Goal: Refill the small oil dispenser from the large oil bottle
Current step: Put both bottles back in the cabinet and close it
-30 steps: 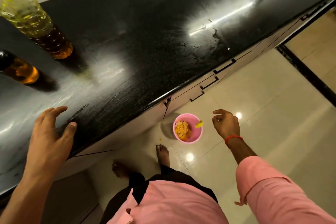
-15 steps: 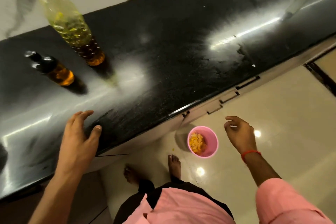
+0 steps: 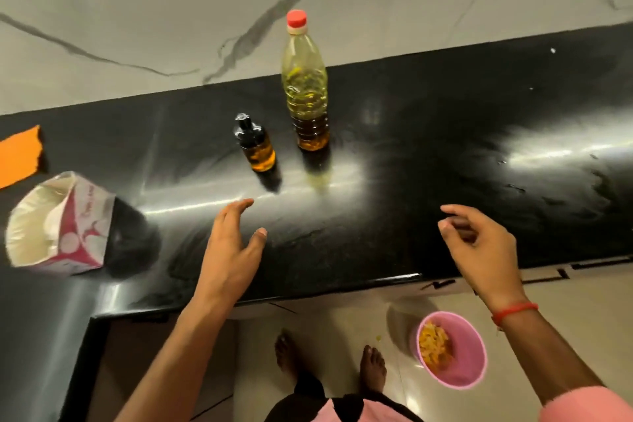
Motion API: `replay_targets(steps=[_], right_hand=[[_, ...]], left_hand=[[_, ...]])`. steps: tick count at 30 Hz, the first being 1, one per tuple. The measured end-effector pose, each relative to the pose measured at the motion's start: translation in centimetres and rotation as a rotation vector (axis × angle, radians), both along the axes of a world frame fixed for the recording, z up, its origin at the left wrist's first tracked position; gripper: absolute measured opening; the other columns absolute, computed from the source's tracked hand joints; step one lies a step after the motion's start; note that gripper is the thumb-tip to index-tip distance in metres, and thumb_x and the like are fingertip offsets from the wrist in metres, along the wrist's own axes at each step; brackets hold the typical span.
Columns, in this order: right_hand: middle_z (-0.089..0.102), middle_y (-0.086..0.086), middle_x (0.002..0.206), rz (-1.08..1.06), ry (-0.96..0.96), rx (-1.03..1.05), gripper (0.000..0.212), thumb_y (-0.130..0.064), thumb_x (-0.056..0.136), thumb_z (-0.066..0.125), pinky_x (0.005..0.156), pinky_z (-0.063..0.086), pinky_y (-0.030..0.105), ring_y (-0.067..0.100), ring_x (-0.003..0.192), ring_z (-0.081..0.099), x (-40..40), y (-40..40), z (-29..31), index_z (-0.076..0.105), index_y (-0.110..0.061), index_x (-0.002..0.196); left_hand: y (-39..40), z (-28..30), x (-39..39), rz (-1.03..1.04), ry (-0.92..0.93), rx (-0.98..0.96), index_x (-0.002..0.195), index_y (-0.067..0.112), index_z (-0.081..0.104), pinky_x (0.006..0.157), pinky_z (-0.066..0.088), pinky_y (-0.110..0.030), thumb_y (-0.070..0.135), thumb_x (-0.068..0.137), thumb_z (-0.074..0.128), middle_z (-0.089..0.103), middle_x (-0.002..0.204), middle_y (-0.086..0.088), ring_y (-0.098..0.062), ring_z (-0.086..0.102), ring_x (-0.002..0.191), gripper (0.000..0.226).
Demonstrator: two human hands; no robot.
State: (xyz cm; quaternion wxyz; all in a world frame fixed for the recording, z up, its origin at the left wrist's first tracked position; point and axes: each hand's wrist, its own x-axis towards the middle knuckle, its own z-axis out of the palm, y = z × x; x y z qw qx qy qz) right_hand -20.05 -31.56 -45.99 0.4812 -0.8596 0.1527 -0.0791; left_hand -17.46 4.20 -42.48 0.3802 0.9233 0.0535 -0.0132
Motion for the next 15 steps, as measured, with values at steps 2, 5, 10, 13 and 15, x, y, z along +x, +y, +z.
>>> replay_targets(steps=[2, 5, 10, 13, 15], right_hand=[[0.073, -0.010, 0.091, 0.085, -0.044, 0.022, 0.025, -0.015, 0.092, 0.072, 0.074, 0.050, 0.006, 0.004, 0.084, 0.069, 2.6, 2.9, 1.1, 0.072, -0.025, 0.115], [0.074, -0.007, 0.091, 0.194, -0.046, 0.055, 0.026, -0.017, 0.089, 0.075, 0.073, 0.048, 0.005, 0.000, 0.080, 0.068, 6.4, 5.7, 1.7, 0.073, -0.022, 0.114], [0.068, 0.001, 0.112, 0.244, 0.122, 0.321, 0.051, -0.041, 0.077, 0.084, 0.086, 0.056, 0.028, 0.014, 0.104, 0.067, 15.0, 10.0, 1.5, 0.063, -0.035, 0.124], [0.061, 0.005, 0.128, 0.200, 0.168, 0.296, 0.078, -0.040, 0.073, 0.088, 0.091, 0.054, 0.033, 0.020, 0.117, 0.061, 18.8, 12.0, 1.7, 0.053, -0.023, 0.141], [0.055, 0.009, 0.141, 0.223, 0.174, 0.239, 0.093, -0.038, 0.070, 0.091, 0.104, 0.049, 0.037, 0.021, 0.127, 0.057, 20.5, 13.2, 1.7, 0.044, -0.021, 0.148]], left_hand=[[1.0, -0.1, 0.9, 0.057, -0.010, -0.045, 0.148, 0.026, 0.044, 0.115, 0.033, -0.031, 0.020, 0.098, 0.064, 0.043, 0.152, 0.004, -0.011, 0.038, 0.142, 0.054], [0.9, -0.7, 3.1, 0.133, 0.061, -0.218, 0.148, 0.031, 0.040, 0.117, 0.036, -0.041, 0.024, 0.097, 0.065, 0.041, 0.156, 0.001, -0.014, 0.036, 0.146, 0.057], [0.9, -1.2, 8.7, 0.329, 0.161, -0.525, 0.156, 0.024, 0.028, 0.114, 0.037, -0.039, 0.030, 0.092, 0.074, 0.035, 0.160, -0.013, -0.024, 0.038, 0.145, 0.079], [1.1, -2.1, 11.8, 0.352, 0.114, -0.442, 0.157, 0.024, 0.026, 0.115, 0.037, -0.042, 0.032, 0.085, 0.081, 0.038, 0.157, -0.013, -0.026, 0.041, 0.143, 0.091], [1.2, -2.7, 13.6, 0.346, 0.079, -0.394, 0.157, 0.023, 0.026, 0.112, 0.037, -0.036, 0.031, 0.081, 0.084, 0.040, 0.157, -0.011, -0.022, 0.043, 0.141, 0.096]])
